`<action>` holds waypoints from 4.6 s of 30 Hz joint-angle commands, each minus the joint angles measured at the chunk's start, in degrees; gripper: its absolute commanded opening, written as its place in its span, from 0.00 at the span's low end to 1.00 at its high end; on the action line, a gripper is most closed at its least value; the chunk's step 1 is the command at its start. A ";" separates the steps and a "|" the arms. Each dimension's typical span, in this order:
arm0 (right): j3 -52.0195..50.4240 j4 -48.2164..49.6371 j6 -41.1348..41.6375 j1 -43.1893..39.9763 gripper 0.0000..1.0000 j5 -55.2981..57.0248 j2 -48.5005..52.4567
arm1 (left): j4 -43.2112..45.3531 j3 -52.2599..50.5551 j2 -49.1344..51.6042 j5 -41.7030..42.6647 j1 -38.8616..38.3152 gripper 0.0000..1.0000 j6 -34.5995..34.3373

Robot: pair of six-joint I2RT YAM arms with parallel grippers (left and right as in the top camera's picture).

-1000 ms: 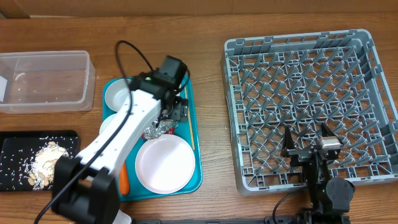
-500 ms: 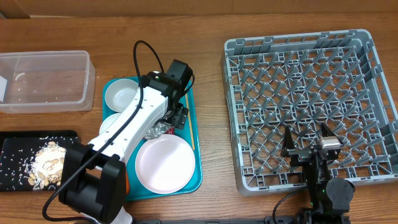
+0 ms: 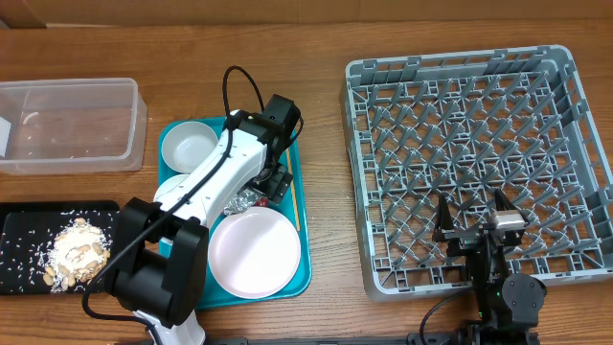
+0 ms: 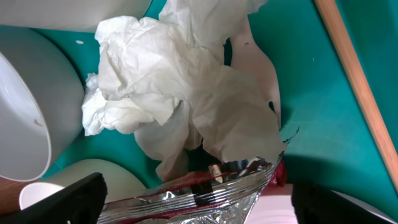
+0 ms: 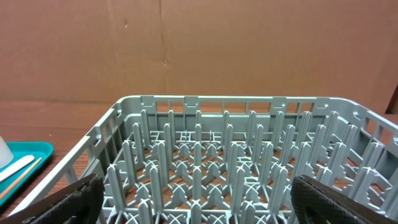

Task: Sort waste into correct bins and load items into the dishwasher rack
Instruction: 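Lower the left gripper and grasp the foil-and-red wrapper, then lift the wrapper and carry it left to the clear plastic bin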

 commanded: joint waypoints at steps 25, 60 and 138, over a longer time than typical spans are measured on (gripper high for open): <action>-0.61 0.17 -0.02 -0.33 1.00 -0.35 -0.57 | -0.07 0.33 0.52 -2.34 -0.11 0.89 7.58; -0.61 0.17 -0.02 -0.33 1.00 -0.35 -0.57 | 0.11 -1.27 0.55 4.79 3.87 0.81 8.59; -0.59 0.17 -0.02 -0.33 1.00 -0.35 -0.57 | -18.97 31.78 0.15 3.28 15.41 0.04 -12.83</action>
